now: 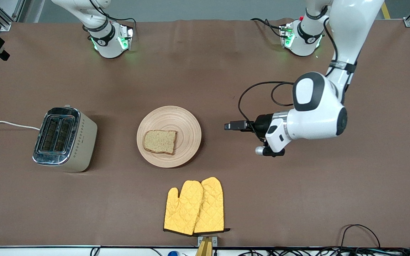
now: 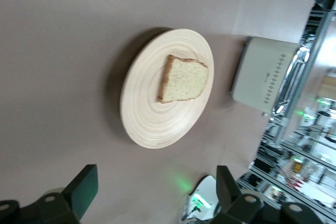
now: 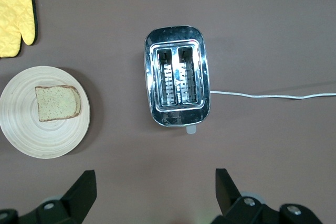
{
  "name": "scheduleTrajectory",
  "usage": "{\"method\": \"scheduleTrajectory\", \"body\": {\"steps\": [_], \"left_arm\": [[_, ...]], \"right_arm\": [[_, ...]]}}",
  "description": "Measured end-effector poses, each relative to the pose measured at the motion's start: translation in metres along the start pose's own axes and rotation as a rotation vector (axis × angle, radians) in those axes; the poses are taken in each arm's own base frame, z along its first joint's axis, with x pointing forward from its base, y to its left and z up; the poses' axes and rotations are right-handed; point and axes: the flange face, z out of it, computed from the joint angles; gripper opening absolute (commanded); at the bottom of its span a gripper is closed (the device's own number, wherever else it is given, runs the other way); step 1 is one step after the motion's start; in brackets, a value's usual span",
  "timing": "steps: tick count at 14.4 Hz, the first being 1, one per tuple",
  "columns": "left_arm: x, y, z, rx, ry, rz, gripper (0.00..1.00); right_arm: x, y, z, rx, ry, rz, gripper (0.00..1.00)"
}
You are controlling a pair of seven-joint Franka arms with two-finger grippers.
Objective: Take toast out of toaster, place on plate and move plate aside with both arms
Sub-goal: 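Move the left gripper to the plate rim and grasp it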
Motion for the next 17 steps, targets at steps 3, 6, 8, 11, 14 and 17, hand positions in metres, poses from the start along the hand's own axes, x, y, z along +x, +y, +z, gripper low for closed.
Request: {"method": "scheduleTrajectory", "body": {"steps": [3, 6, 8, 11, 14, 17], "left_arm": [[0.003, -0.035, 0.045, -0.153, -0.014, 0.009, 0.96], [0.006, -0.081, 0.087, -0.244, -0.026, 0.044, 0.83], [0.009, -0.107, 0.112, -0.290, -0.026, 0.070, 0.83], [0.010, -0.133, 0.147, -0.367, -0.012, 0.079, 0.81], [0.003, -0.141, 0.187, -0.393, 0.015, 0.083, 0.77], [0.003, -0.151, 0.222, -0.418, 0.038, 0.091, 0.74]], "right_arm": [[0.000, -0.003, -0.002, 0.000, 0.004, -0.006, 1.00], [-0.001, -0.002, -0.002, -0.001, -0.005, -0.005, 1.00], [-0.001, -0.002, -0.002, -0.001, -0.008, -0.005, 1.00], [-0.002, -0.005, -0.004, 0.000, -0.005, -0.012, 1.00], [-0.002, -0.008, -0.004, -0.001, -0.008, -0.017, 1.00], [-0.002, -0.011, -0.003, 0.000, -0.011, -0.025, 1.00]]}}
